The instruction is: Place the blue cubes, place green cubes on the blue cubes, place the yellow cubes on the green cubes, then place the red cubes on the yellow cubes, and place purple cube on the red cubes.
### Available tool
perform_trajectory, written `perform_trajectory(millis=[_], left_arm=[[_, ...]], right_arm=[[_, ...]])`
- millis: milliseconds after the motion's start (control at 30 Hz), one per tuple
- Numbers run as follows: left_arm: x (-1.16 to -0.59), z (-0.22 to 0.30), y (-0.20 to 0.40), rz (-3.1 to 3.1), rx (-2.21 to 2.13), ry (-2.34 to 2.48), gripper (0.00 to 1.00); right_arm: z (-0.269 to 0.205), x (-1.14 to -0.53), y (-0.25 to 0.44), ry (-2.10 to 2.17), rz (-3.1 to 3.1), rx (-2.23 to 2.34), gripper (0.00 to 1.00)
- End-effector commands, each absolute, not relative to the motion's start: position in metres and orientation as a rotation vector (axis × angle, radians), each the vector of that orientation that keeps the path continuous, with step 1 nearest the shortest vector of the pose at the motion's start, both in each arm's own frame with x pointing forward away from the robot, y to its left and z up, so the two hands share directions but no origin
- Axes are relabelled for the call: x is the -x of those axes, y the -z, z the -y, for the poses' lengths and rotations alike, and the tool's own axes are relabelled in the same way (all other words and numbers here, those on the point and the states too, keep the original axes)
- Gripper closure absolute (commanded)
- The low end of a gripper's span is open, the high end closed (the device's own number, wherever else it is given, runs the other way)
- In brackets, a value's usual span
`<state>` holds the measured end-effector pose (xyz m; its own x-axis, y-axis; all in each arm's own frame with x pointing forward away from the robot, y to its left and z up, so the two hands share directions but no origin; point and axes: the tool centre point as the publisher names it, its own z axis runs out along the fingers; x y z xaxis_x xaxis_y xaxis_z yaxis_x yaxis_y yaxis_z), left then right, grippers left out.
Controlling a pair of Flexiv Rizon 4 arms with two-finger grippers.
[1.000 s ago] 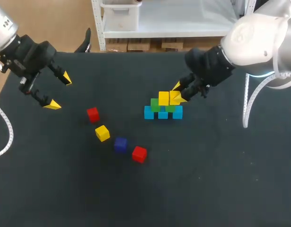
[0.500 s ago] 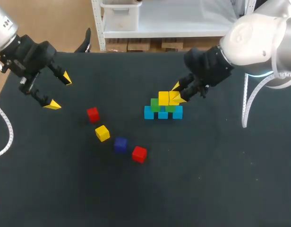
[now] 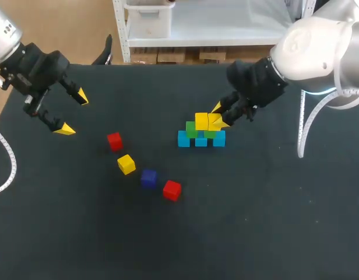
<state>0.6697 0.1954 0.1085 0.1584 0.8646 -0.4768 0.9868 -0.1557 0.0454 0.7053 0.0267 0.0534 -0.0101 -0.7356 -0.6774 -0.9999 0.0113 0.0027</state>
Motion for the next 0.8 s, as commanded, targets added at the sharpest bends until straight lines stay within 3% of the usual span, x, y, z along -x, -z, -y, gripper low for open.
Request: perform_trajectory(millis=[33, 200, 567, 800], left_arm=[[-0.6691, -0.196, -0.1082, -1.767, -2.095, 0.487, 0.0], [-0.6691, -0.196, -0.1082, -1.767, -2.095, 0.487, 0.0], [-0.6691, -0.196, -0.1082, -1.767, -2.095, 0.487, 0.0], [-0.6691, -0.196, -0.1082, -1.767, -2.095, 0.487, 0.0]], right_arm=[[-0.0264, -0.7078, -0.0531, -0.7, -1.795, 1.775, 0.96], [-0.0267, -0.7089, -0.0534, -0.701, -1.791, 1.776, 0.87], [-0.0273, -0.7101, -0.0525, -0.705, -1.789, 1.779, 0.78], [-0.0274, -0.7109, -0.0521, -0.708, -1.79, 1.779, 0.66]])
